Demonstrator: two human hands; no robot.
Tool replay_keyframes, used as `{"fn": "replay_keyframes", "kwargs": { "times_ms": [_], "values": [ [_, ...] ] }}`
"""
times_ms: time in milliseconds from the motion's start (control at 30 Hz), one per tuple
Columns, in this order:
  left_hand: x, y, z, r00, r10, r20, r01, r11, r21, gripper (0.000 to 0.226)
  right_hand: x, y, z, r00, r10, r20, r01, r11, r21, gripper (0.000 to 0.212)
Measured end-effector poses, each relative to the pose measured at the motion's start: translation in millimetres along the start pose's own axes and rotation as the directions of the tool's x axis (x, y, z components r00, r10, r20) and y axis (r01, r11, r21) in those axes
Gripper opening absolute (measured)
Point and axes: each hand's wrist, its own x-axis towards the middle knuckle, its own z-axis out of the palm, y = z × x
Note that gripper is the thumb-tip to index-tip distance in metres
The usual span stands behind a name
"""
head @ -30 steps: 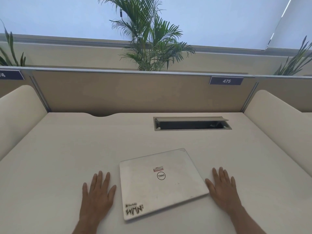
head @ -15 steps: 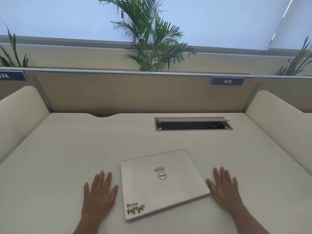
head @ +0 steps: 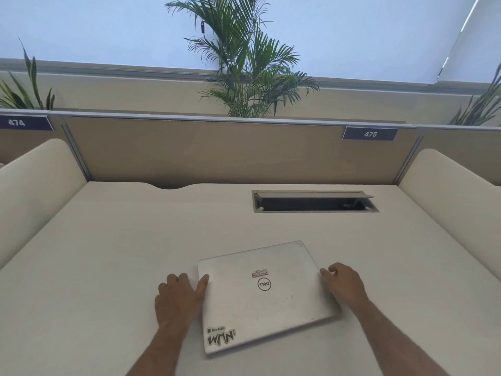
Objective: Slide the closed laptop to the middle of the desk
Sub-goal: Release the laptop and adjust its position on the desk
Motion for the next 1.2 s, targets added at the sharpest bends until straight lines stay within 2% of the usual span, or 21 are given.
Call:
{"fn": "replay_keyframes", "kwargs": {
  "times_ms": [233, 333, 533, 633, 767, 933, 1200],
  "values": [
    [1.6, 30.1, 1.8, 0.973, -0.147, 0.178, 0.193, 0.942, -0.275, 0.077, -2.9, -40.1, 2.3, 0.976, 0.079, 0.202, -0.095, 0.993, 0.070, 0.037],
    [-0.6, 38.5, 3.2, 0.956, -0.186, 0.225, 0.249, 0.921, -0.299, 0.083, -3.1, -41.7, 2.6, 0.973, 0.102, 0.209, -0.118, 0.991, 0.066, 0.044],
    [0.2, 43.3, -0.5, 0.927, -0.232, 0.294, 0.332, 0.870, -0.364, 0.088, -2.9, -40.3, 6.0, 0.967, 0.133, 0.218, -0.171, 0.971, 0.168, 0.023],
    [1.2, 44.1, -2.1, 0.916, -0.237, 0.324, 0.365, 0.828, -0.425, 0.095, -1.4, -37.0, 7.5, 0.963, 0.155, 0.222, -0.203, 0.956, 0.211, 0.026],
    [4.6, 40.7, -2.2, 0.914, -0.224, 0.337, 0.371, 0.798, -0.476, 0.103, -3.0, -33.0, 10.0, 0.957, 0.178, 0.229, -0.235, 0.938, 0.253, 0.029],
    [11.5, 39.0, -2.9, 0.934, -0.182, 0.308, 0.316, 0.825, -0.469, 0.101, -10.0, -29.8, 13.5, 0.961, 0.178, 0.211, -0.234, 0.929, 0.287, 0.032],
    [27.3, 35.0, 1.0, 0.944, -0.140, 0.299, 0.272, 0.841, -0.468, 0.078, -23.6, -25.6, 18.2, 0.972, 0.177, 0.155, -0.214, 0.938, 0.273, 0.031]
  ]
}}
